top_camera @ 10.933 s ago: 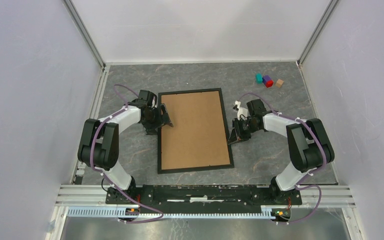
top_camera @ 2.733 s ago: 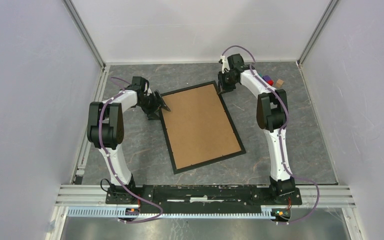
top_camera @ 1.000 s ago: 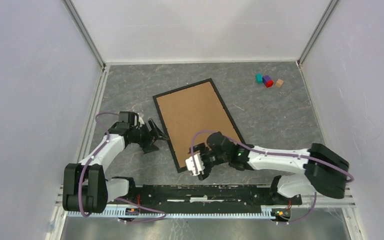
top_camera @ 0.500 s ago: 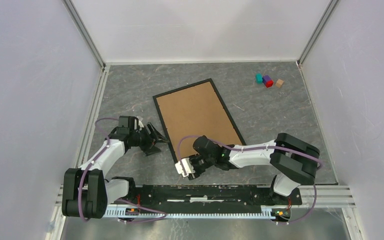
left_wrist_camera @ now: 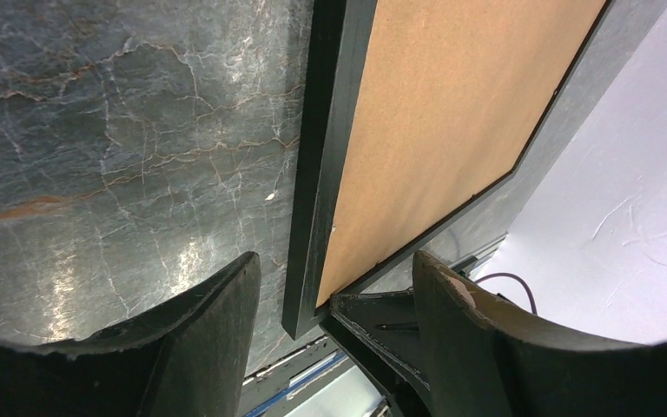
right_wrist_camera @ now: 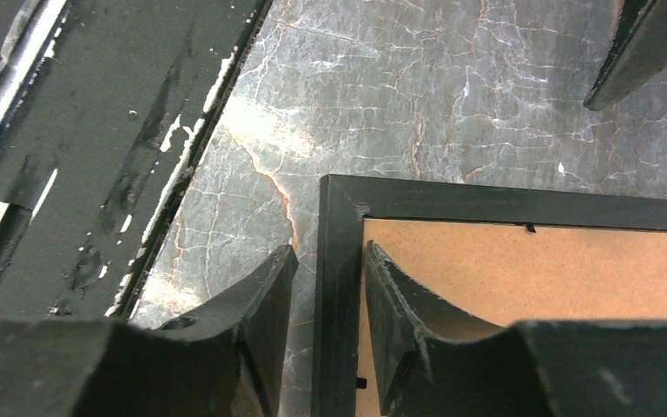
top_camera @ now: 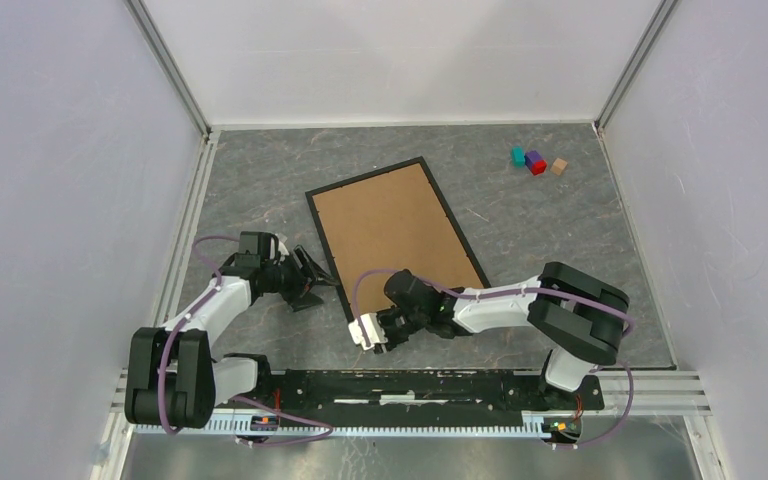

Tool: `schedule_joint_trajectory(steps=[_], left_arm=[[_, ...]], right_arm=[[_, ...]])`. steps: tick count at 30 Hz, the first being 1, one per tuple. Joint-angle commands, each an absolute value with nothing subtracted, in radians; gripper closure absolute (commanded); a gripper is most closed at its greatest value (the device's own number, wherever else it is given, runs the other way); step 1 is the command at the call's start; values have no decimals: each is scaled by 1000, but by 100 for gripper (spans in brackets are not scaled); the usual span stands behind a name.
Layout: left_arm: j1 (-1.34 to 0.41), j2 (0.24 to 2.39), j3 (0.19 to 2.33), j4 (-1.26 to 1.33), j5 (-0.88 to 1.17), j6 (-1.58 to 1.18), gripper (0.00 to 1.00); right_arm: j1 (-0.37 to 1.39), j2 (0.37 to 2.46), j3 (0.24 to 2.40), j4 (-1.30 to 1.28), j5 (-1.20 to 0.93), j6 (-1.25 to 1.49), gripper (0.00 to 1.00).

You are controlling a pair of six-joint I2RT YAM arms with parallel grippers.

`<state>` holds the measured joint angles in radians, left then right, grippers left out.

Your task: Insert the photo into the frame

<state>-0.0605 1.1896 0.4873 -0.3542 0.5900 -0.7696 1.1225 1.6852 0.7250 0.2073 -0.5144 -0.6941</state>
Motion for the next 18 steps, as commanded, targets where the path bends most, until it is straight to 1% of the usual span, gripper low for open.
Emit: schedule_joint_trajectory(steps=[1, 2, 3, 5, 8, 9, 14, 18], left_arm=[[-64, 1193, 485, -316, 625, -791, 29], [-63, 1193, 486, -316, 626, -795, 29], [-63, 1195, 486, -316, 626, -796, 28], [-63, 1195, 482, -311, 631, -807, 23], [-64, 1188, 443, -229, 677, -855, 18], [-63, 1185, 424, -197, 688, -870, 17], [-63, 1171, 352, -98, 711, -918, 13], [-63, 1172, 327, -64, 725, -922, 9]], right_arm=[[1114, 1715, 747, 183, -482, -718, 62], [1113, 1719, 745, 176, -472, -727, 67], [1113, 1720, 743, 169, -461, -732, 69], [1115, 1716, 733, 176, -432, -732, 74], [1114, 1710, 742, 175, -406, -709, 89], [1115, 1710, 752, 167, -407, -699, 92], [1115, 1668, 750, 221, -428, -637, 100], [1113, 1630, 761, 226, -434, -616, 100]])
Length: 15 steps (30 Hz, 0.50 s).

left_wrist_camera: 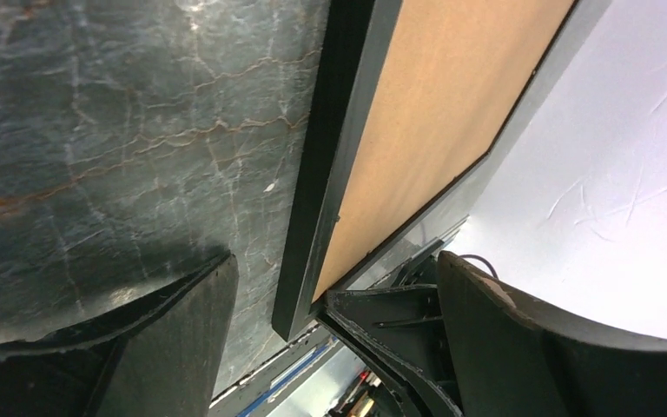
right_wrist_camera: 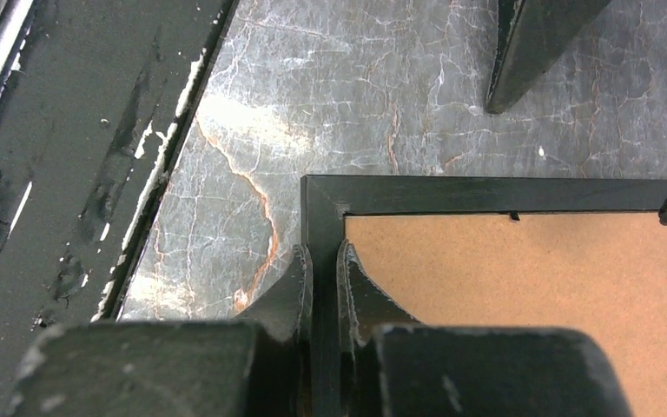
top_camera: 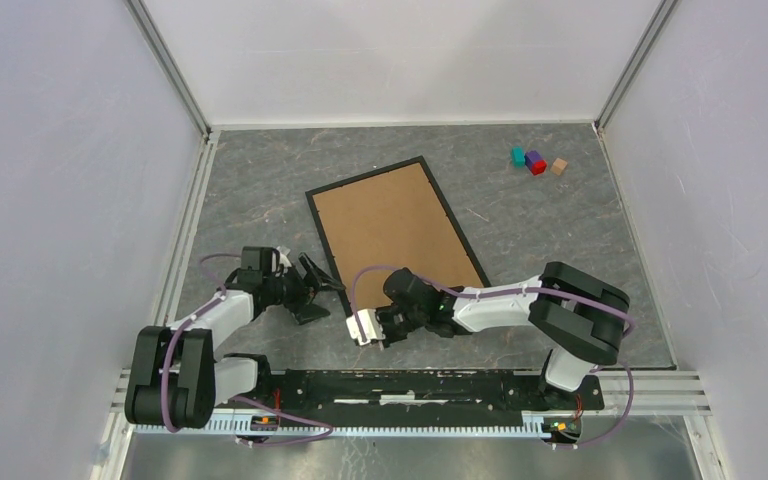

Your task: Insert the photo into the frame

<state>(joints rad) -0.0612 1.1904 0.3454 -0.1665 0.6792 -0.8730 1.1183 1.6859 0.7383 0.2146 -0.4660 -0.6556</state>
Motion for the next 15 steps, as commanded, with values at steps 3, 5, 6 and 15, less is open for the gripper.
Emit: schedule_joint_trajectory(steps=[3, 5, 6, 15], left_arm=[[-64, 1201, 297, 34, 766, -935, 6], [-64, 1239, 279, 87, 784, -945, 5], [-63, 1253, 261, 135, 794, -960, 6], [-74, 1407, 229, 405, 842, -1020, 11]], right_arm=[[1112, 1605, 762, 234, -457, -609, 100], [1111, 1598, 765, 237, -464, -606, 100], [1108, 1594, 765, 238, -467, -603, 100], [1100, 1576, 759, 251, -480, -589, 100]])
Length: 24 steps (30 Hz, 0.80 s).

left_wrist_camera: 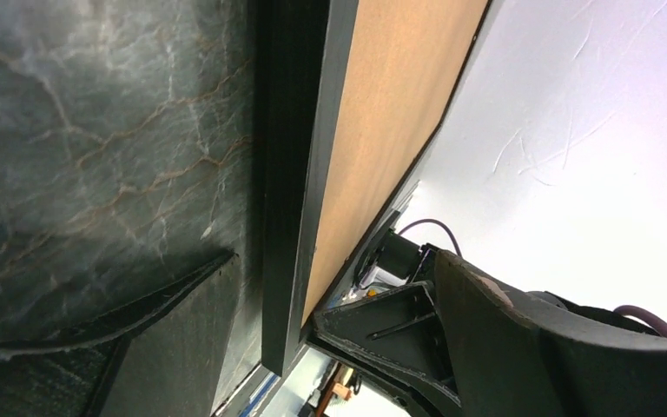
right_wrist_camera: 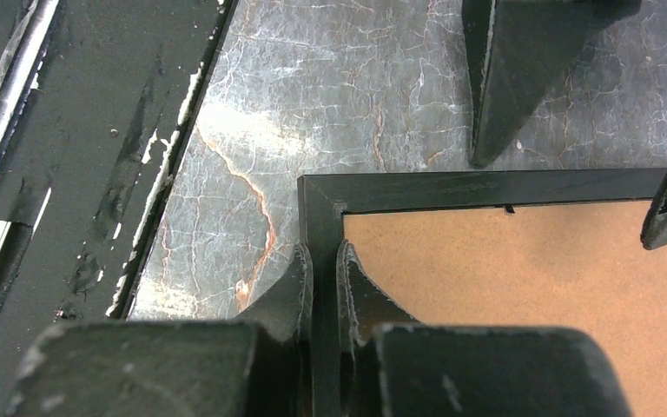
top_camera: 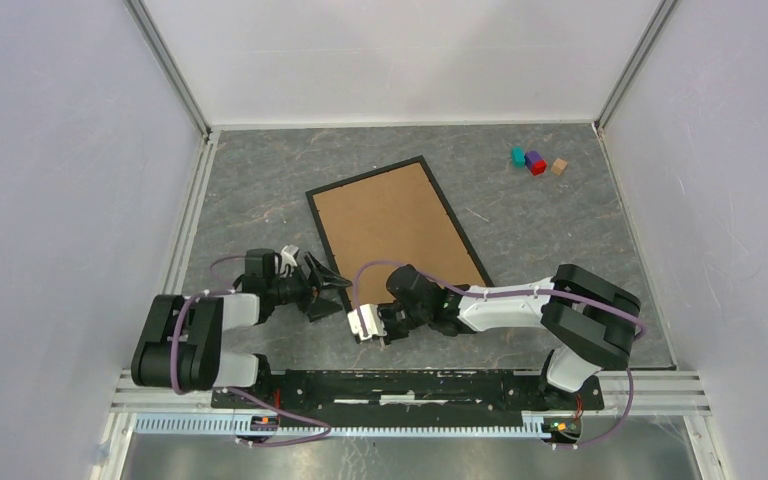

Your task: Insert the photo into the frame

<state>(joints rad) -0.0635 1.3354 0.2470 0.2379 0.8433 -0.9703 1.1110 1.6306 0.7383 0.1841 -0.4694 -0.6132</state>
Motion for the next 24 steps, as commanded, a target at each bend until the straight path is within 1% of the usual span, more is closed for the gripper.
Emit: schedule_joint_trajectory(steps=[1, 4, 8, 10, 12, 13, 14, 16, 17, 18, 19, 20, 21, 22, 23, 24], left_arm=[[-79, 1438, 227, 461, 853, -1044, 13], [-99, 1527, 213, 631, 869, -1139, 17], [-118, 1656, 171, 973, 882, -1297, 26], [-120, 1731, 149, 1164, 883, -1381, 33], [-120, 1823, 131, 1356, 879, -1483, 44], [-120, 1869, 126, 1477, 876, -1526, 51], [-120, 1905, 118, 1544, 868, -1559, 58], [-122, 1929, 123, 1556, 863, -1570, 71], [-121, 1918, 122, 1556, 858, -1569, 76], [-121, 1900, 120, 1556, 851, -1573, 79], [-121, 1879, 118, 1555, 840, -1584, 80], [-120, 1854, 118, 1547, 834, -1599, 82], [-119, 1829, 123, 1531, 830, -1612, 88], [-118, 1790, 129, 1499, 827, -1623, 94], [-117, 1755, 140, 1453, 826, -1626, 98], [-118, 1695, 152, 1374, 822, -1622, 98]], right_arm=[[1099, 1574, 758, 253, -483, -589, 100], [1097, 1568, 756, 260, -482, -581, 100], [1094, 1562, 753, 273, -477, -567, 100], [1090, 1560, 752, 281, -479, -559, 100], [1089, 1556, 751, 285, -479, -551, 100], [1089, 1552, 752, 285, -478, -547, 100], [1089, 1549, 752, 287, -476, -541, 100], [1089, 1538, 752, 283, -458, -527, 100], [1089, 1532, 755, 272, -428, -511, 97], [1089, 1522, 760, 255, -395, -496, 86], [1089, 1507, 762, 234, -361, -483, 72], [1091, 1476, 756, 228, -310, -450, 56], [1090, 1436, 742, 227, -265, -422, 39], [1092, 1399, 728, 221, -223, -401, 19], [1093, 1353, 717, 207, -188, -396, 3], [1096, 1314, 708, 189, -153, -406, 2]])
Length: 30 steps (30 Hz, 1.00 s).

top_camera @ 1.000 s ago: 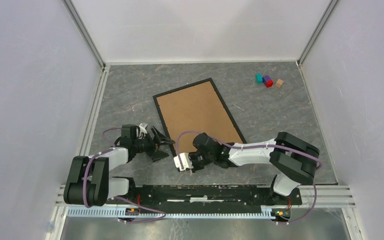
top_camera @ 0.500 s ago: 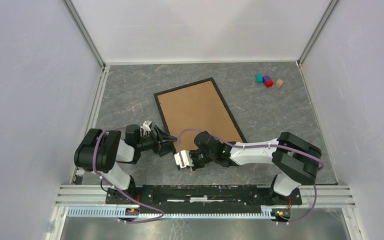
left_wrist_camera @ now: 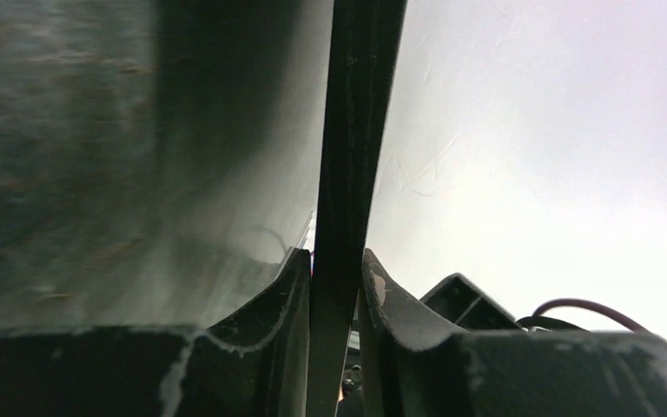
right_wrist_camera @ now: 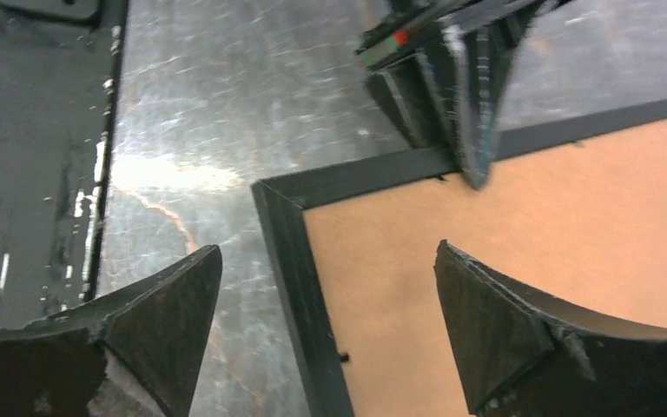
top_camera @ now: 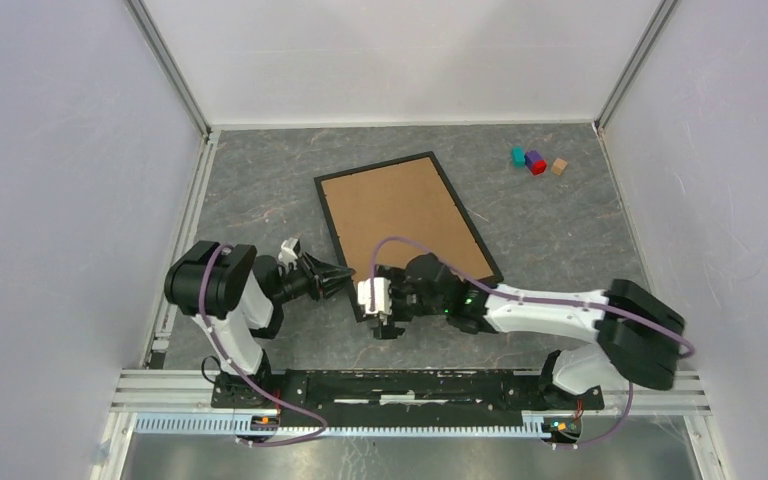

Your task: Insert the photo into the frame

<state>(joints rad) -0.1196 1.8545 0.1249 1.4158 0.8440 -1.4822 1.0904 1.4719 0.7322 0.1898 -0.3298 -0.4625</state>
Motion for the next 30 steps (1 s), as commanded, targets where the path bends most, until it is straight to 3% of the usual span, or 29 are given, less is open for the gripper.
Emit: schedule_joint_trajectory(steps=[1, 6, 9, 15, 20, 23, 28, 30], left_arm=[[-118, 1636, 173, 1277, 821, -1604, 98], [-119, 1189, 418, 194, 685, -1268, 98], [-115, 1129, 549, -58, 663, -1229, 98], [-115, 1060, 727, -312, 587, -1206, 98], [-115, 1008, 858, -464, 529, -1199, 98], [-115, 997, 918, -554, 496, -1185, 98], [-115, 979, 982, -633, 477, -1185, 98], [-116, 970, 1023, -673, 448, -1174, 98]], right_arm=[[1104, 1271, 700, 162, -123, -427, 2], [1143, 1109, 659, 77, 116, -549, 2], [1143, 1057, 577, 174, 252, -595, 2], [1147, 1010, 468, 338, 304, -630, 2], [1166, 1033, 341, 677, 416, -659, 6], [1177, 1074, 349, 785, 423, -678, 15], [1190, 1151, 427, 819, 406, -738, 38], [1192, 1164, 438, 830, 376, -757, 41]])
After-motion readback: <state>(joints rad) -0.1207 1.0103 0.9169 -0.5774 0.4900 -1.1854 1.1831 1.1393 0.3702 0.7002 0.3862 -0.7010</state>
